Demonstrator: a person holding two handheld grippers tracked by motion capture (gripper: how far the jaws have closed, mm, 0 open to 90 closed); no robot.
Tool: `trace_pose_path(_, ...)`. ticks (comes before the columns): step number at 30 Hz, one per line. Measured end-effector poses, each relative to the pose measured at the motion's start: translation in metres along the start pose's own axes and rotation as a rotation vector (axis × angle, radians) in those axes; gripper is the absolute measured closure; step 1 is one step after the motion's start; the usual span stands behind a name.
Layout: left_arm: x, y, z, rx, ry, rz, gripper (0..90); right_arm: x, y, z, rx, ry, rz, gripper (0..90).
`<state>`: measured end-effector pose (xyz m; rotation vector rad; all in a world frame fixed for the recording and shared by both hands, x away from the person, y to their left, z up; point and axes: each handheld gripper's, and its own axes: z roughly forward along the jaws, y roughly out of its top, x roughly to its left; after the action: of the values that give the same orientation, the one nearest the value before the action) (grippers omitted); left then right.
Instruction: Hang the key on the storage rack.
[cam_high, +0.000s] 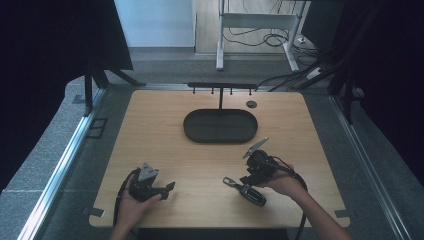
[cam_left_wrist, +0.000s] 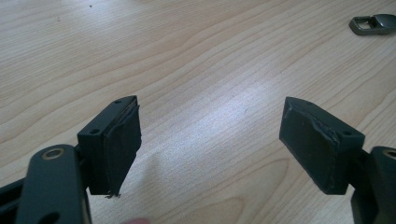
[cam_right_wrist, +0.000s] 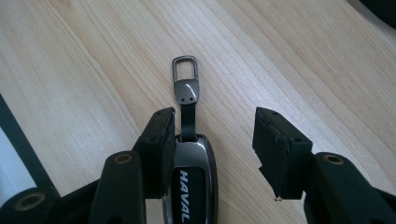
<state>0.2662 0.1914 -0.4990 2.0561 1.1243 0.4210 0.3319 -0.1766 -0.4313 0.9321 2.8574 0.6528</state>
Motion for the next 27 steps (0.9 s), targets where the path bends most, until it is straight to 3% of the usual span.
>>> trace_pose_path(15, 0.001, 0.000, -0.002, -0.004, -0.003, -0.003, 21.2, 0.007, 0.015, 0.022, 0.091, 0.005, -0.023, 51.5)
trace_pose_path(27, 0.001, 0.000, -0.001, 0.001, -0.006, 0.001, 21.2, 0.010, 0.016, 0.038, 0.163, 0.018, -0.029, 55.5)
